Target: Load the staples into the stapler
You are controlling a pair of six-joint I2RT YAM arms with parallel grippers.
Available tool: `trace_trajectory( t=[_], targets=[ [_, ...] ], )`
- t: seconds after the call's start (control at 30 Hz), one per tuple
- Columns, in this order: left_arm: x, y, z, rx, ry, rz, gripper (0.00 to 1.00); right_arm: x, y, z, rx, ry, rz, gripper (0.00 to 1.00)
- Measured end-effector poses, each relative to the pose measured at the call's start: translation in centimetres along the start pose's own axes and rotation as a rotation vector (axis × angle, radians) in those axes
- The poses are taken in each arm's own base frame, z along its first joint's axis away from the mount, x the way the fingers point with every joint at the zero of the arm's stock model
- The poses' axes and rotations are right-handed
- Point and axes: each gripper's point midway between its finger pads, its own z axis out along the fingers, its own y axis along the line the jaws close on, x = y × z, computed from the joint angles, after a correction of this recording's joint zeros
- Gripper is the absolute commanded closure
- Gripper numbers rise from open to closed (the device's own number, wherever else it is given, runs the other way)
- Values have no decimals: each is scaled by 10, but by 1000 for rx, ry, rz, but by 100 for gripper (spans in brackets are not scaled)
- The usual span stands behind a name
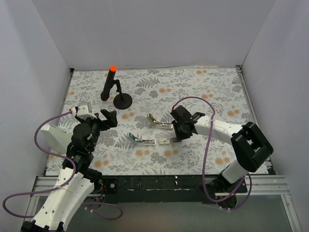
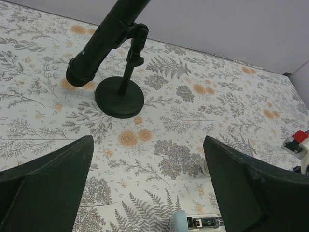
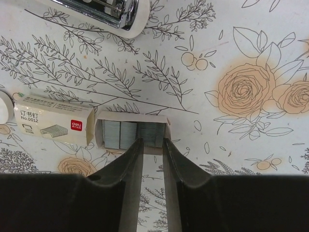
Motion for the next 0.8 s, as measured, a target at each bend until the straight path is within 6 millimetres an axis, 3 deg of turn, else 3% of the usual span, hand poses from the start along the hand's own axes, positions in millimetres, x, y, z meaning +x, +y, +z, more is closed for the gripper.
trace_trajectory(
  t=[0.6, 0.8],
  targets=[
    [0, 0, 0, 1, 1, 0, 2, 3, 0, 4, 4, 25, -3, 68],
    [0, 0, 0, 1, 1, 0, 2, 3, 0, 5, 7, 29, -6, 76]
  ],
)
